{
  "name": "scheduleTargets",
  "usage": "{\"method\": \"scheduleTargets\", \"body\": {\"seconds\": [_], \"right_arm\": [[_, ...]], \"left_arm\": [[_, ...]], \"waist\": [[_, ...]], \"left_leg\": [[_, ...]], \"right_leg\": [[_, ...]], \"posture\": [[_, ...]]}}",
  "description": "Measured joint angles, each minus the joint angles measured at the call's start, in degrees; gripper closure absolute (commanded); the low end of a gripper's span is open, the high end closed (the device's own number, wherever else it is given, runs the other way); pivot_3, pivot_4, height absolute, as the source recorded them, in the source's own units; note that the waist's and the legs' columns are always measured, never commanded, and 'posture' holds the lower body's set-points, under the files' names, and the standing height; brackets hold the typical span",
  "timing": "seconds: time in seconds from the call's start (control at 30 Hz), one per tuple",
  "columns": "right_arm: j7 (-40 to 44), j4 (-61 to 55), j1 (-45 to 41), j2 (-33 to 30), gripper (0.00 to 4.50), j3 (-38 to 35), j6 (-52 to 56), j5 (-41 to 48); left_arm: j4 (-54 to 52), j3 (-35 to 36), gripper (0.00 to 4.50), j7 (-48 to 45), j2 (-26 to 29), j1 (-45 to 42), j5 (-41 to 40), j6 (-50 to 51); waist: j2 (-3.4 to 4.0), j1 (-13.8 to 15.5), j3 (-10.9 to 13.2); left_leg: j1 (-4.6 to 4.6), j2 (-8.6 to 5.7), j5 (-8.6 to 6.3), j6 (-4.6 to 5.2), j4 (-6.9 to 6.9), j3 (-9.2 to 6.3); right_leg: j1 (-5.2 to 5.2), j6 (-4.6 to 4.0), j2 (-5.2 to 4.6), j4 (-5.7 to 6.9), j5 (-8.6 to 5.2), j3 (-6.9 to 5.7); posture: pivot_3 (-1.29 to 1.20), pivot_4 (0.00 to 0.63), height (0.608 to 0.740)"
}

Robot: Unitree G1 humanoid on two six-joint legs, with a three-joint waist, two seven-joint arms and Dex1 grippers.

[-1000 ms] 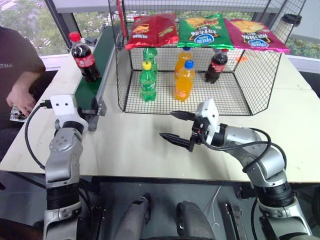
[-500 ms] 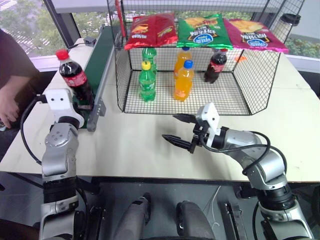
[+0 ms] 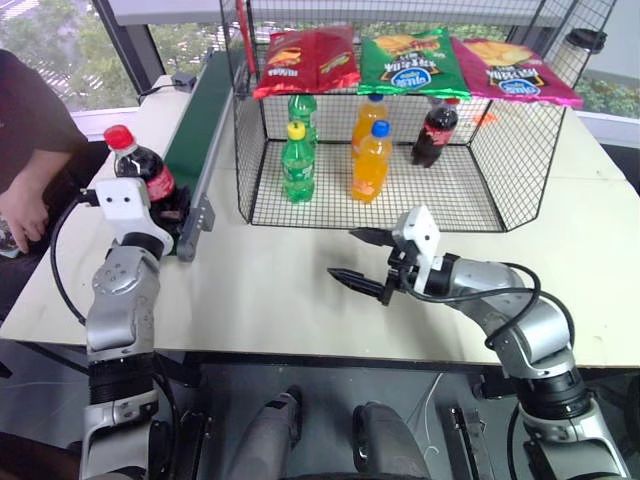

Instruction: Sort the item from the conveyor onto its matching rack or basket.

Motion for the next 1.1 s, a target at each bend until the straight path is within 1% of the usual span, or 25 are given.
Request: {"method": "scheduleTargets", "body": {"seconds": [0.13,0.23,0.37,0.43,0.5,0.7,0.83,0.93,1.0,1.1], "right_arm": [[0.2,0.0,0.6,-0.6,0.00,-0.3,0.0,0.0],[0.1,0.0,0.6,-0.7,0.00,-0.8,0.4,0.8],[-0.7,-0.1,-1.2,-0.6,0.00,-3.1,2.2,3.4],[-1.2,-0.4,-2.4,-0.6,0.00,-4.0,2.7,4.1],[-1.7,-0.7,-3.2,-0.7,0.00,-4.4,3.0,4.5],[-3.0,-1.2,-5.3,-1.4,0.00,-6.6,5.8,6.9],[-2.8,-3.0,-7.1,-2.2,0.00,-7.2,8.1,9.3],[-2.9,-3.1,-7.2,-2.6,0.00,-7.4,9.7,10.7],[-3.0,-3.1,-7.4,-2.8,0.00,-7.9,10.4,11.3],[-3.4,-3.1,-8.8,-3.4,0.00,-8.5,10.9,11.4]], "left_arm": [[-0.3,0.5,1.60,-0.9,0.9,-0.7,-2.3,1.1],[-1.7,0.8,1.60,-2.4,3.0,-1.2,-4.1,2.2],[-6.0,-0.5,1.60,-10.4,9.0,-3.6,-8.5,6.5],[-8.3,-2.9,1.60,-14.1,12.0,-3.7,-8.7,7.2],[-9.0,-5.0,1.60,-17.1,12.8,-3.5,-8.9,7.9],[-10.7,-11.0,1.60,-23.5,12.4,-2.9,-10.6,10.9],[-9.9,-17.9,1.60,-26.3,9.1,-5.6,-8.6,9.5],[-7.2,-22.5,1.60,-28.6,7.0,-7.6,-5.6,5.8],[-5.1,-25.0,1.60,-29.9,5.7,-8.3,-3.6,3.5],[-1.6,-27.9,1.60,-31.4,2.4,-9.0,-1.9,1.0]], "waist": [[-0.01,-0.2,0.0],[-0.03,-0.4,0.0],[-0.05,-0.5,0.0],[-0.04,-0.4,0.0],[-0.03,-0.4,0.0],[-0.02,-0.4,0.0],[-0.03,-0.1,0.0],[-0.03,-0.3,0.0],[-0.03,-0.5,0.0],[-0.02,-0.5,0.0]], "left_leg": [[-0.01,0.00,0.00,0.00,-0.01,-0.01],[-0.02,0.00,0.00,0.00,0.00,0.00],[-0.05,0.00,0.00,0.00,-0.01,0.00],[-0.03,-0.01,0.00,0.00,-0.04,0.02],[-0.03,0.00,0.00,0.00,-0.06,0.02],[-0.12,0.00,0.00,0.01,-0.06,0.02],[-0.11,0.00,0.01,0.01,-0.05,0.01],[-0.12,-0.01,0.01,0.02,-0.05,0.03],[-0.11,0.00,0.01,0.02,-0.06,0.04],[-0.12,0.00,0.06,0.10,-0.08,0.04]], "right_leg": [[-0.01,0.00,0.00,0.00,0.00,0.00],[-0.02,0.00,0.00,0.00,0.00,0.00],[-0.06,-0.03,0.00,0.00,-0.01,0.01],[-0.04,-0.07,-0.01,-0.02,-0.03,0.02],[-0.05,-0.12,-0.01,-0.01,-0.06,0.03],[-0.14,-0.14,-0.02,-0.02,-0.07,0.08],[-0.09,-0.15,-0.04,-0.03,-0.08,0.07],[-0.10,-0.17,-0.05,-0.05,-0.09,0.08],[-0.11,-0.12,-0.05,-0.05,-0.06,0.08],[-0.13,-0.07,-0.04,-0.04,-0.03,0.06]], "posture": [[0.00,0.150,0.738],[0.00,0.150,0.738],[0.00,0.150,0.738],[0.00,0.150,0.738],[0.00,0.150,0.738],[0.00,0.150,0.738],[0.00,0.150,0.738],[0.00,0.150,0.738],[0.00,0.150,0.738],[0.00,0.150,0.738]]}}
